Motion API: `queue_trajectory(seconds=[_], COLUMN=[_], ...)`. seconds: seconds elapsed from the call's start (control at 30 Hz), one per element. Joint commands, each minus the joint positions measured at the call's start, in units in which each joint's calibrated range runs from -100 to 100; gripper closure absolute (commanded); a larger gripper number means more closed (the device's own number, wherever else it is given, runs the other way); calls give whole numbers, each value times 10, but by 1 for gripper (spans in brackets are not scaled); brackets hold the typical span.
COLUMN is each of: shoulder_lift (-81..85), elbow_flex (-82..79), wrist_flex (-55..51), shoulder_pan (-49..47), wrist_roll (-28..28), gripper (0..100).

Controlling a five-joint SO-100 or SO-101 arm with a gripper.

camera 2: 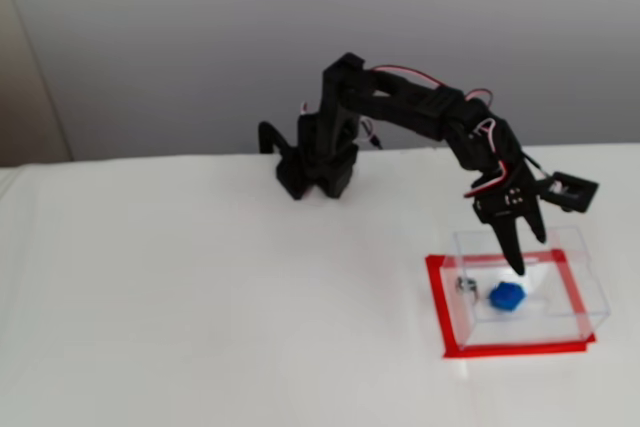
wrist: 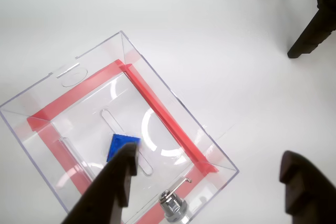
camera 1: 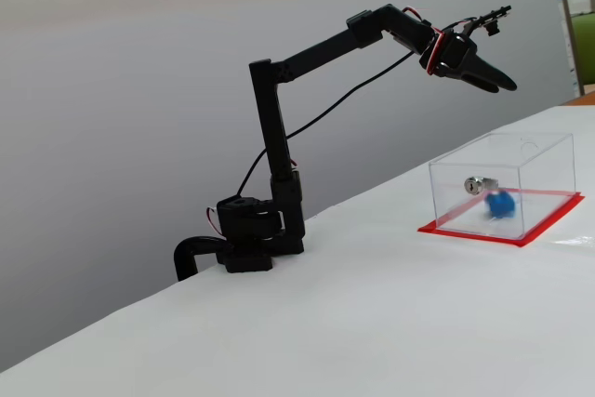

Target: Pick the blue lego brick and place it into the transparent box

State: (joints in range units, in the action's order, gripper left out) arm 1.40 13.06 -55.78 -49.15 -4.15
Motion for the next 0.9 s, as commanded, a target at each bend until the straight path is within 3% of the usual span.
queue_trajectory(seconds=[0.0, 0.53, 0.87], shoulder_lift=[5, 14, 14], elbow_flex=[30, 33, 35], wrist_flex=[9, 3, 9], shoulder_pan=[-7, -4, -2], wrist_roll=[-1, 2, 3], gripper=[70, 70, 93])
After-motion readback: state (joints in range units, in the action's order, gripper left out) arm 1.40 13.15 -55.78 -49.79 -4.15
